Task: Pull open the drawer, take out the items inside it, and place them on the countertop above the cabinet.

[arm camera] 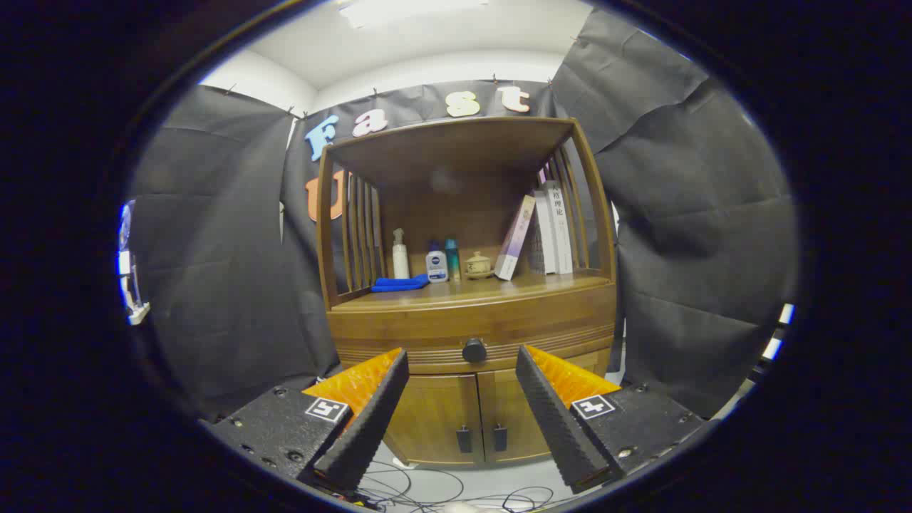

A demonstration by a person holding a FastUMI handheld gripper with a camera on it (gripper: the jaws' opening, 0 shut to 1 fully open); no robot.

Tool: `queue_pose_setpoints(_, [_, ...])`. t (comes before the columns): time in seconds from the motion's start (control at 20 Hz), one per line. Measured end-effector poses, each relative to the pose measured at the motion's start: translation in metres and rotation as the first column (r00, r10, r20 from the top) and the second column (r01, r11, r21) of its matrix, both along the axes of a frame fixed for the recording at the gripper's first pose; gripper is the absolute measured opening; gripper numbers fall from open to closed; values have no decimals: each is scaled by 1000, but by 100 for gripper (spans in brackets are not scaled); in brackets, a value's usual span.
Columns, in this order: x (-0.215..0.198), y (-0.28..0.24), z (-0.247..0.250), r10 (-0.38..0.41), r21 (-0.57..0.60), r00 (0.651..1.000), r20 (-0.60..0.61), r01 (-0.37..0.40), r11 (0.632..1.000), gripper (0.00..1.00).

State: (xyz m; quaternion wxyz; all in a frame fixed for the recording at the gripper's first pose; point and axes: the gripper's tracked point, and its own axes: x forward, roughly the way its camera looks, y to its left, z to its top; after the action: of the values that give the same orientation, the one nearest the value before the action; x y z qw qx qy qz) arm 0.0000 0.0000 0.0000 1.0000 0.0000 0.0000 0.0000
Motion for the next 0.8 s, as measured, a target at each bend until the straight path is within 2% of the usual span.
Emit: queue_pose_setpoints(0.8, [9,-5,-10,-26,-1,999,-27,26,1000,99])
